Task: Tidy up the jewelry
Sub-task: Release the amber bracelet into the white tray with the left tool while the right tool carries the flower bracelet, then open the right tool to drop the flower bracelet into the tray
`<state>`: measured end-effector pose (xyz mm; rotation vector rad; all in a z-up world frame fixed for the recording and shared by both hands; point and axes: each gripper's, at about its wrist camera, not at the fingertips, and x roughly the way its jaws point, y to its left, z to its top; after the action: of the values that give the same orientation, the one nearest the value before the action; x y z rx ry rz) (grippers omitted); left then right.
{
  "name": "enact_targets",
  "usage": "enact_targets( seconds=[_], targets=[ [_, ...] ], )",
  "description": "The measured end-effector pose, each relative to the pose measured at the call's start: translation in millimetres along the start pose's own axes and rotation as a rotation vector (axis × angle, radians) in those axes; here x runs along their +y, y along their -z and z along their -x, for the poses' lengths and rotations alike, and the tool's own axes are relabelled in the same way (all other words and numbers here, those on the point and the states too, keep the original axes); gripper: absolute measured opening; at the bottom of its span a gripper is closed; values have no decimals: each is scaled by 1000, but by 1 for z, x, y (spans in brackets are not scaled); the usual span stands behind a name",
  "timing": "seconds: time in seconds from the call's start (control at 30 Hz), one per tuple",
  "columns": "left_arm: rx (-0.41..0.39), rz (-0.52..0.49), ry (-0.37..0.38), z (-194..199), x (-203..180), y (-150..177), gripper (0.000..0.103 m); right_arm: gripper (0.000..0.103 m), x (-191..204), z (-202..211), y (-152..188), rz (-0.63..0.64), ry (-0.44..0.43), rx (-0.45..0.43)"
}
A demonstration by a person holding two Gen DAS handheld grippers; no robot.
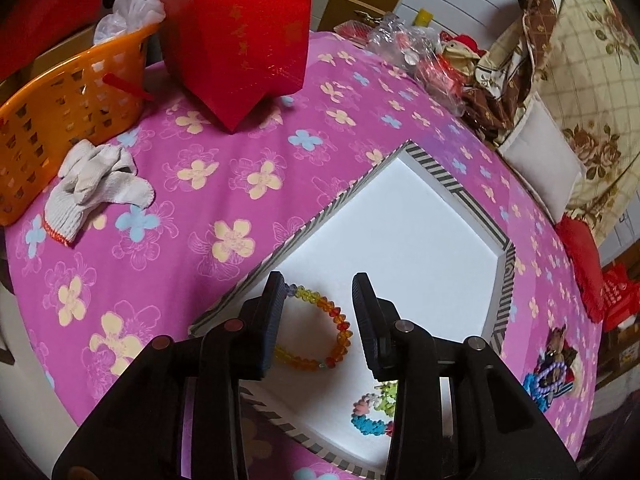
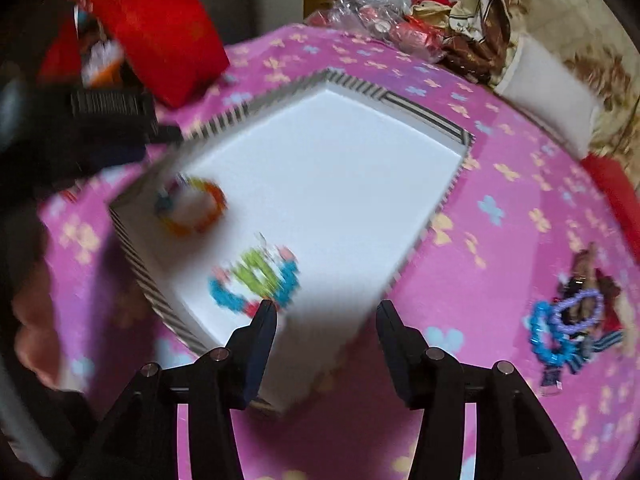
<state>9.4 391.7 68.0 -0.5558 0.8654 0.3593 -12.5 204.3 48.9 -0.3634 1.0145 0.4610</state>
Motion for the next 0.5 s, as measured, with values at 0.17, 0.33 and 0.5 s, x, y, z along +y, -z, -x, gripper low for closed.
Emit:
enact_targets(
  seconds=[0.17, 0.33, 0.5],
  targets=[
    [-6, -8, -11, -1, -4, 1, 34, 43, -3, -15, 11, -4, 51, 71],
    [-1, -7, -14, -3, -4, 1, 35, 42, -14, -13, 20, -40, 71, 86],
    [0, -19, -23, -4, -8, 3, 37, 42, -15, -9, 32, -63, 70, 109]
  ],
)
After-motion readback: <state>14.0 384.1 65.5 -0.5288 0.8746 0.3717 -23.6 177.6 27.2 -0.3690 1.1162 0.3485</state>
